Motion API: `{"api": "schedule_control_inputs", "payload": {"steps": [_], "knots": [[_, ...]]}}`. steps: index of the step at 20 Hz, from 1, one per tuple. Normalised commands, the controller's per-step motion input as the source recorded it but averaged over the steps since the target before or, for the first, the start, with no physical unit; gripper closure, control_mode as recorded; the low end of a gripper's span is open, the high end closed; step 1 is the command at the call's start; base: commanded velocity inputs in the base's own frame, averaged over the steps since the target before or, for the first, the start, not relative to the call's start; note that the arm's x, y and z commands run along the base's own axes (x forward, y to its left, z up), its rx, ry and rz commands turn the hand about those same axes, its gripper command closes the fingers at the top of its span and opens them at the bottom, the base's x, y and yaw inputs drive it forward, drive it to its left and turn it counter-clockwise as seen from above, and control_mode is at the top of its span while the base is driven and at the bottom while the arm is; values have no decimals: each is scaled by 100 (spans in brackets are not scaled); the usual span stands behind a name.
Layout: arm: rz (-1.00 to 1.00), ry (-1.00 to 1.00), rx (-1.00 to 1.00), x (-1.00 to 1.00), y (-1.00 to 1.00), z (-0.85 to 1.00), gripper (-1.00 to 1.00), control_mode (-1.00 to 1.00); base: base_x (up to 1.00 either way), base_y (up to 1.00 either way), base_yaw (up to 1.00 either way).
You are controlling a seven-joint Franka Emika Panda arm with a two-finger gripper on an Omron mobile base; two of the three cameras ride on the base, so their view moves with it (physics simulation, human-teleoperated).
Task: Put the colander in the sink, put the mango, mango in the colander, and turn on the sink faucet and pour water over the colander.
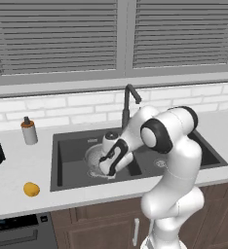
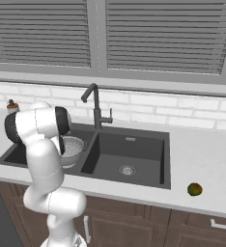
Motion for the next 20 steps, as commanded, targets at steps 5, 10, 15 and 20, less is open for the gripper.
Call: {"api": "schedule_control_inputs", "payload": {"steps": [5, 10, 15, 20], "knots": [[-20, -11, 0, 3, -1, -29, 100, -100, 0, 0, 0], [-17, -1, 0, 15, 0, -37, 100, -100, 0, 0, 0], [-16, 0, 0, 29, 1, -48, 100, -100, 0, 0, 0], [-16, 0, 0, 21, 0, -68, 100, -100, 0, 0, 0]]}}
